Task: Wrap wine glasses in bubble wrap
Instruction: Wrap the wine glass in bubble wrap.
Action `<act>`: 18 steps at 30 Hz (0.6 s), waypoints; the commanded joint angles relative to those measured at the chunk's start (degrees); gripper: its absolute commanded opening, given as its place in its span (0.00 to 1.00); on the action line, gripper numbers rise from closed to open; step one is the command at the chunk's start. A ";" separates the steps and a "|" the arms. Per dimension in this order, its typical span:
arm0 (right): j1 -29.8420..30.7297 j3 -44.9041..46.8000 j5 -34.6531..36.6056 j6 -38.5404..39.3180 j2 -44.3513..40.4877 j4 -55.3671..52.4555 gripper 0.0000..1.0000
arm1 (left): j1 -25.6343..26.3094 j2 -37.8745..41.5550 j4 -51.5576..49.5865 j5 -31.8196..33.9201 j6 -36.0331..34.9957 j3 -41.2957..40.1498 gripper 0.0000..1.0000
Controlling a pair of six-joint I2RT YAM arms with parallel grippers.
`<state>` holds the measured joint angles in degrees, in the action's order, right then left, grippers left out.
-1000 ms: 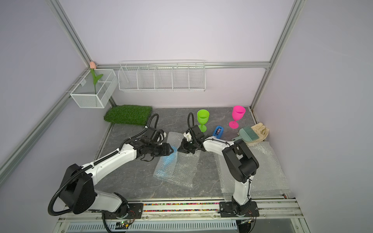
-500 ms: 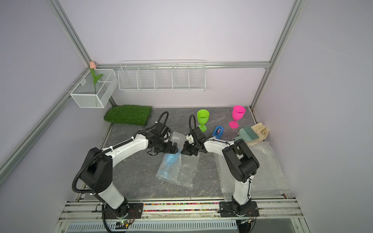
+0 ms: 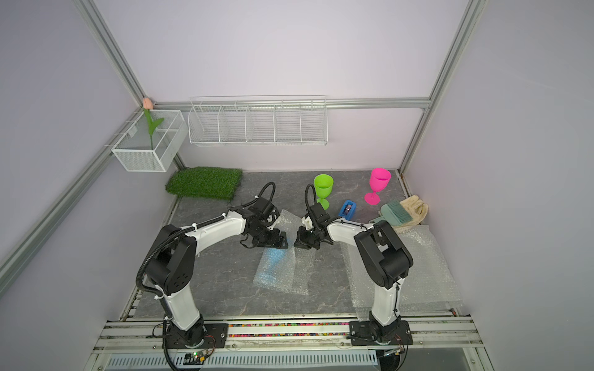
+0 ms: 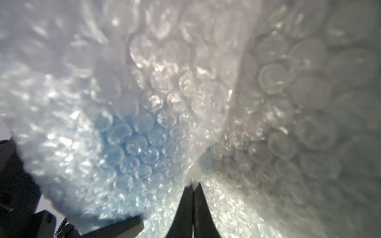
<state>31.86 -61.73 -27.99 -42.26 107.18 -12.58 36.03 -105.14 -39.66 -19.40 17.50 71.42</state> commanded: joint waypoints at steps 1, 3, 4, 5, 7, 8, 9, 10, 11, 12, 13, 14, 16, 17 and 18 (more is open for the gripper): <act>-0.49 -0.99 1.94 2.19 0.61 -2.97 0.07 | 0.08 -0.43 2.03 -1.92 1.05 -1.11 0.84; -0.53 -1.58 2.84 2.87 -0.05 -4.68 0.09 | 0.01 -0.38 2.81 -1.55 2.10 -1.86 0.81; -0.48 -1.85 3.38 3.20 -0.50 -5.73 0.13 | 0.00 -0.16 3.34 -1.14 2.80 -2.41 0.80; -0.49 -2.02 3.91 3.44 -1.01 -6.70 0.17 | -0.10 0.25 3.92 -1.16 3.40 -2.95 0.79; -0.55 -2.38 5.09 3.86 -2.74 -8.92 0.31 | -0.67 1.32 6.05 -1.87 5.36 -4.90 0.77; -0.51 -2.55 5.45 4.04 -3.50 -9.68 0.37 | -1.01 1.84 7.18 -2.45 6.33 -5.85 0.77; -0.48 -2.75 5.72 4.32 -4.23 -10.68 0.42 | -1.48 2.63 8.83 -3.48 7.33 -7.18 0.76; -0.48 -3.22 5.89 4.54 -4.82 -11.90 0.44 | -1.97 3.51 10.51 -4.38 8.40 -8.53 0.76; -0.40 -3.58 5.77 4.52 -5.23 -12.79 0.45 | -2.53 4.26 11.93 -5.15 9.34 -9.86 0.75; -0.20 -3.78 5.35 4.34 -5.63 -13.24 0.45 | -3.19 5.06 13.62 -6.06 10.22 -11.49 0.74; 0.21 -4.00 4.61 4.06 -6.04 -13.35 0.46 | -3.91 6.04 15.03 -6.93 11.06 -12.84 0.74; 0.75 -4.24 3.90 3.77 -6.23 -13.39 0.46 | -4.54 6.82 15.97 -7.62 11.63 -14.03 0.74; 2.31 -5.10 1.94 3.09 -6.22 -13.27 0.46 | -5.89 8.52 18.48 -9.22 12.69 -16.77 0.73; 3.02 -5.49 1.13 2.81 -5.94 -13.11 0.46 | -6.53 9.16 19.28 -9.83 13.10 -17.80 0.73; 3.88 -5.97 -0.25 2.50 -5.33 -12.57 0.46 | -7.27 9.71 20.30 -10.55 13.58 -19.01 0.73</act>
<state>33.54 -66.30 -24.95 -39.03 102.32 -23.79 30.22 -96.73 -22.65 -28.03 28.01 55.27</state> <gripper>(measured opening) 0.456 0.747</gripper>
